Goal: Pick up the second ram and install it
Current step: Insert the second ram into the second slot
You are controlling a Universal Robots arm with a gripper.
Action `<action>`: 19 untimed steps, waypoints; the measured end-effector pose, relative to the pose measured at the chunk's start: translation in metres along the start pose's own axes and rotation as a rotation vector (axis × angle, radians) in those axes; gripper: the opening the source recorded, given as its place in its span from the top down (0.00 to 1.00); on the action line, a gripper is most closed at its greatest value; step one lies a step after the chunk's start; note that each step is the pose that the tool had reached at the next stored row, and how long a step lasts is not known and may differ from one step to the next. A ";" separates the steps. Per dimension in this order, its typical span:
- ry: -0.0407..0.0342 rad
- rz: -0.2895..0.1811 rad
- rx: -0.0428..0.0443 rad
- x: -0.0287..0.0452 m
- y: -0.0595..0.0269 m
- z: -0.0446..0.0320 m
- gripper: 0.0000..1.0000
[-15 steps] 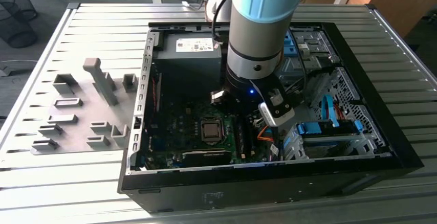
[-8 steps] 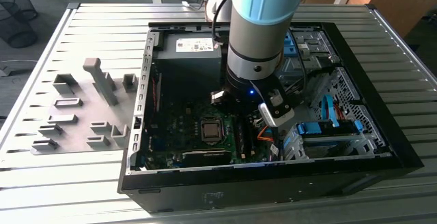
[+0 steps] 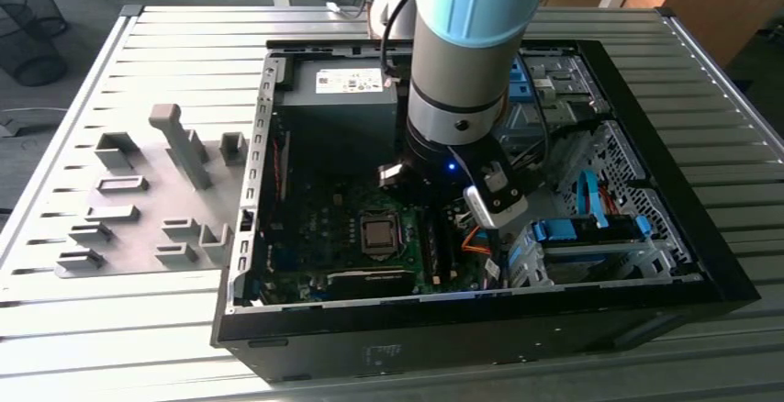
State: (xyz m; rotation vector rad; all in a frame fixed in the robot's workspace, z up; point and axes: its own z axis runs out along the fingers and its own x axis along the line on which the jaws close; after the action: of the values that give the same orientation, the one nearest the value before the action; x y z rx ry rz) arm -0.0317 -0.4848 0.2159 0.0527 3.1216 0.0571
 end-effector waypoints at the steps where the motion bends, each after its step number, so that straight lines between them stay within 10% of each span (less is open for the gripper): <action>1: 0.0001 0.000 0.0002 0.0000 0.0000 0.0006 0.86; 19: 0.0000 -0.007 -0.0021 -0.0001 0.0002 -0.0017 0.86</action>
State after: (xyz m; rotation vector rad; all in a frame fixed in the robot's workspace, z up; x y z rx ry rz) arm -0.0317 -0.4847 0.2177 0.0422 3.1215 0.0602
